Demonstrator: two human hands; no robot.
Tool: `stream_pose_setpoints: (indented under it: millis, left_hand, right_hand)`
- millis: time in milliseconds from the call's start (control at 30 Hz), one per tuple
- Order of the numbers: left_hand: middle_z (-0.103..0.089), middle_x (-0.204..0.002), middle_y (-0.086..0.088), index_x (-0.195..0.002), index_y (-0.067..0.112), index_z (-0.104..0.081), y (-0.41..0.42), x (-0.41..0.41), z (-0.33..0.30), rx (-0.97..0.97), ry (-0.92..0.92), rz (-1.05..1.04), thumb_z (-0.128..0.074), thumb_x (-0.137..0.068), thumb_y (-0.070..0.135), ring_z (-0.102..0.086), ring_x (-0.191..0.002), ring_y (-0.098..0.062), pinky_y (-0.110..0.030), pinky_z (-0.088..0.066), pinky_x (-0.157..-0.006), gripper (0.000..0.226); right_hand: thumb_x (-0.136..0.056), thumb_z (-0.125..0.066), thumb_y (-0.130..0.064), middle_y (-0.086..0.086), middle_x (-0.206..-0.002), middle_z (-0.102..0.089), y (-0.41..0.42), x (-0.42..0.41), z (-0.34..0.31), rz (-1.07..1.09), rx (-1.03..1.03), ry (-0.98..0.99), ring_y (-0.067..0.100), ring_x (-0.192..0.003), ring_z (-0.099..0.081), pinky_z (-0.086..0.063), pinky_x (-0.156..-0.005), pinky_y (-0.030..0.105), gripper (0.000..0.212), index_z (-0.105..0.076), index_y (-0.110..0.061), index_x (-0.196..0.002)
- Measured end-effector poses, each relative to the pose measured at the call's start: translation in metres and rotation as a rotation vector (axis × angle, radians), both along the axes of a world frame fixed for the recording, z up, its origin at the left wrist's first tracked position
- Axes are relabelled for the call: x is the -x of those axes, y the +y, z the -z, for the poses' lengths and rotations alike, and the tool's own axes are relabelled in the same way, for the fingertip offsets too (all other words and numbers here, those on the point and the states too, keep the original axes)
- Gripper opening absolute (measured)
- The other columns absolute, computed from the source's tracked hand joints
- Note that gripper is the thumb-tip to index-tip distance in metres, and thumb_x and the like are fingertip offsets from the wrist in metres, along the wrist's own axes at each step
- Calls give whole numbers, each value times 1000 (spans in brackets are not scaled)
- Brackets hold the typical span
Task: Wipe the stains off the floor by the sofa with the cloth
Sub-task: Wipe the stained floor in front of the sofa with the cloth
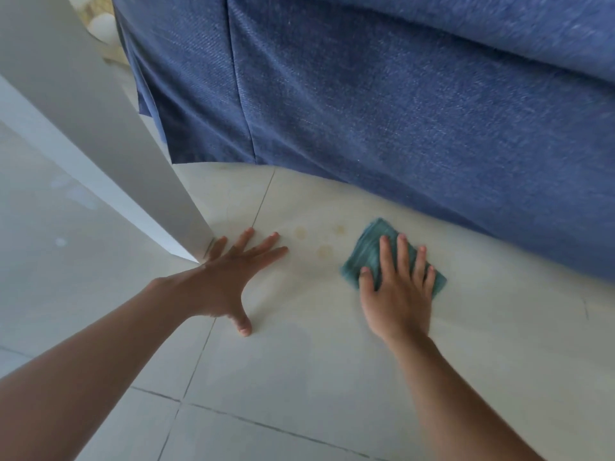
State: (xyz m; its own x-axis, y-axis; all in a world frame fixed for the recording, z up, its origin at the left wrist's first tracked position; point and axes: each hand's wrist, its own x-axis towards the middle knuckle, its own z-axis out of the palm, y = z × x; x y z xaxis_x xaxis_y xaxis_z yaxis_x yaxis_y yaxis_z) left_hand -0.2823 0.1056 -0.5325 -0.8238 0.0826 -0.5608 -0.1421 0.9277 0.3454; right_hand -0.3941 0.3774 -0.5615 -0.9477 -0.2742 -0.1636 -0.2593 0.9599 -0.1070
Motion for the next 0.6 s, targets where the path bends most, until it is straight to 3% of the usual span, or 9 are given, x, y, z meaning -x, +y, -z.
stream_pose_setpoints:
  millis: [100,200,333,433,533,600]
  left_hand:
    - [36,-153,26,-149,49,20,1,1,-2,7,-4,7,-91,-49,50,38,-139,-13,-49,18,-114,149]
    - [38,-152,26,-148,49,22,0,2,-3,5,-20,13,-91,-50,50,40,-138,-14,-50,19,-114,150]
    - [40,-151,26,-145,51,26,0,1,-1,29,-3,24,-89,-50,55,41,-138,-15,-50,20,-112,149]
    - [42,-149,26,-142,52,31,-1,0,-1,50,20,39,-88,-49,58,42,-137,-16,-49,20,-112,151]
    - [48,-145,26,-140,48,36,2,-3,-1,31,60,3,-89,-47,56,42,-137,-14,-45,19,-113,156]
    - [52,-144,20,-140,41,40,2,-4,-2,16,65,-37,-89,-46,56,40,-139,-10,-43,18,-115,161]
  right_hand:
    - [-98,-22,-54,-1,-172,5,-31,41,0,153,29,-51,33,-155,11,7,-124,54,71,-6,-30,-162]
    - [-100,-23,-53,-2,-171,6,-66,45,-2,7,60,-61,32,-155,13,9,-124,53,68,-6,-31,-162]
    - [-96,-20,-54,-4,-171,-4,-32,34,-1,-212,46,9,30,-156,4,3,-125,50,68,-10,-34,-161]
    - [-94,-19,-54,-3,-171,-7,-11,41,-1,-94,0,1,30,-156,1,0,-125,52,70,-13,-33,-161]
    - [-97,-22,-55,0,-172,-3,-52,54,-4,67,37,-36,32,-156,5,4,-124,54,69,-12,-32,-162]
    - [-98,-23,-57,-1,-172,-1,-81,45,-3,-46,59,-30,32,-156,8,6,-124,53,70,-10,-33,-162]
